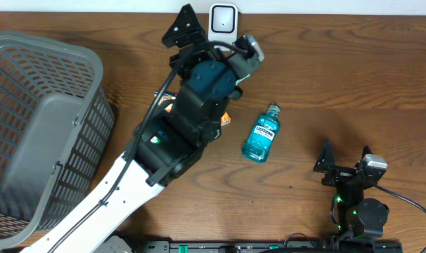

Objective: Scan the item barcode

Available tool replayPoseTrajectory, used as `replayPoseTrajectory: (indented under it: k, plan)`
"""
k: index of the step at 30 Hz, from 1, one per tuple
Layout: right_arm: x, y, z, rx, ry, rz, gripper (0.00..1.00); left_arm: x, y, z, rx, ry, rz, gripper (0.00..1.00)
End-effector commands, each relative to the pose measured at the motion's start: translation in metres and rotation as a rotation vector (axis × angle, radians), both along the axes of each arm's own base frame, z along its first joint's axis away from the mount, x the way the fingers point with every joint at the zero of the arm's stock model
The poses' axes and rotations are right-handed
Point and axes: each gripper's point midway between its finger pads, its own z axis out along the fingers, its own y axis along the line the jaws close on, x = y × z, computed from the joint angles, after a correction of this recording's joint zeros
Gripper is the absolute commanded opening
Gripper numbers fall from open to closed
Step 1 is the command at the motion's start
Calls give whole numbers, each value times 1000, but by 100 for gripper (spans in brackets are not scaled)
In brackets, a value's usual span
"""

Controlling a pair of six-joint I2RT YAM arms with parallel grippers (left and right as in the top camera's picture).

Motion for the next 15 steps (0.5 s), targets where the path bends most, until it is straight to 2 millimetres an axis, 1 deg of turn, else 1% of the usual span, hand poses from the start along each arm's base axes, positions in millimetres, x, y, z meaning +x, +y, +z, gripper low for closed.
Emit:
replayPoseTrajectory:
  k: [1,2,4,6,10,12,15]
  plan:
    - [0,0,-1,10,2,-1,99,-17,28,24,8,-34,17,99]
    - [0,0,-1,10,2,-1,99,-21,33,25,-1,-31,12,100]
    - [0,0,-1,10,2,-1,99,-29,47,28,-44,-37,16,98]
    - [0,0,-1,10,2,-1,99,-39,63,31,-102,-48,24,98]
    - [0,0,-1,10,2,-1,99,-56,93,24,-174,-41,16,98]
    - [0,0,-1,10,2,-1,99,-64,108,24,-251,-54,23,98]
    - [0,0,-1,10,2,-1,99,-80,124,24,-410,-64,12,98]
